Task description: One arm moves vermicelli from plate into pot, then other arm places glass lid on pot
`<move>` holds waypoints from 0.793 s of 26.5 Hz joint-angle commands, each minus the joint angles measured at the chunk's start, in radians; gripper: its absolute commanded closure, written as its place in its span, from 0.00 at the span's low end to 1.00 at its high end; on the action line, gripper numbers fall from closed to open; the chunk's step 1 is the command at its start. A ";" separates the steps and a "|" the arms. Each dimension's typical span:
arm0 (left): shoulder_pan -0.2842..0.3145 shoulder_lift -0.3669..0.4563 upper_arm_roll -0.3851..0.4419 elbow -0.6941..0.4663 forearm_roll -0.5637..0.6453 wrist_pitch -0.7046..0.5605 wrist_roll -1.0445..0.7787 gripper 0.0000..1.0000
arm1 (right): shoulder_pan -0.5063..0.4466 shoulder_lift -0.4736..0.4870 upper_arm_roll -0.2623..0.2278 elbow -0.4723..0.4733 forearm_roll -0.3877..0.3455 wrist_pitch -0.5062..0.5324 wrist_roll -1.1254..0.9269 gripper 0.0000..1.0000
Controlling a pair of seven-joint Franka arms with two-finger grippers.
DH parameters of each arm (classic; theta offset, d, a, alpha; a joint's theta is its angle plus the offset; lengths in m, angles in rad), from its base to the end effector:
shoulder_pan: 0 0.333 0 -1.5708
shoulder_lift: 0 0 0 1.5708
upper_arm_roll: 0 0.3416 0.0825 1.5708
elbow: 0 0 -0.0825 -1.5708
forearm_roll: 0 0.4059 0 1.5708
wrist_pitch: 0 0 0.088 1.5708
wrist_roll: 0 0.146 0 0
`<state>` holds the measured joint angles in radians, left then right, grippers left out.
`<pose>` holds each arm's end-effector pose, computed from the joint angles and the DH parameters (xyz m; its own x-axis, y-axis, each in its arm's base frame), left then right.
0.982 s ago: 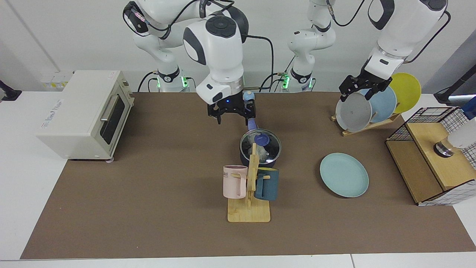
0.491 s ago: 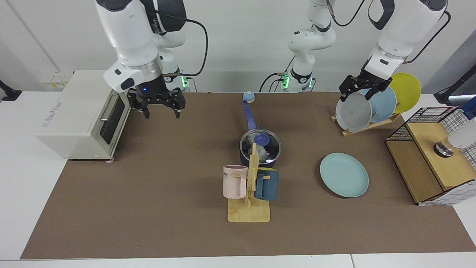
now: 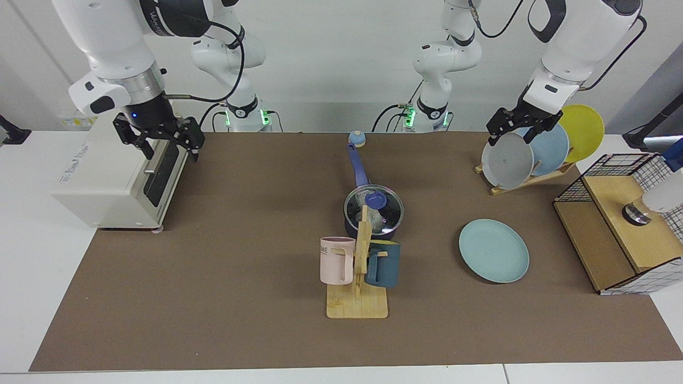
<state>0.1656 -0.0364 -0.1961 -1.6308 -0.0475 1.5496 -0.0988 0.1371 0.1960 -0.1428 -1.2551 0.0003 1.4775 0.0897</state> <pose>0.5588 -0.0259 0.6002 0.9965 0.0676 -0.0492 0.0694 -0.9969 0.0357 0.6318 0.0067 0.6399 0.9953 -0.0917 0.0307 -0.0925 -0.9954 0.0248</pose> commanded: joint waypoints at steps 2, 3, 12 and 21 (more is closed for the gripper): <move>0.008 -0.014 -0.008 -0.011 0.012 0.009 0.002 0.00 | -0.059 -0.156 -0.009 -0.184 0.024 0.006 -0.125 0.00; 0.008 -0.014 -0.008 -0.011 0.012 0.009 0.002 0.00 | -0.068 -0.170 -0.009 -0.202 0.026 0.009 -0.133 0.00; 0.008 -0.014 -0.008 -0.011 0.012 0.009 0.002 0.00 | -0.139 -0.291 0.022 -0.343 0.024 0.066 -0.124 0.00; 0.008 -0.014 -0.008 -0.011 0.012 0.009 0.002 0.00 | -0.123 -0.336 0.023 -0.392 0.012 0.124 -0.065 0.00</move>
<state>0.1656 -0.0365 -0.1961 -1.6307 -0.0475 1.5496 -0.0988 0.0209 -0.1072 -0.1350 -1.5928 0.0009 1.5531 -0.0012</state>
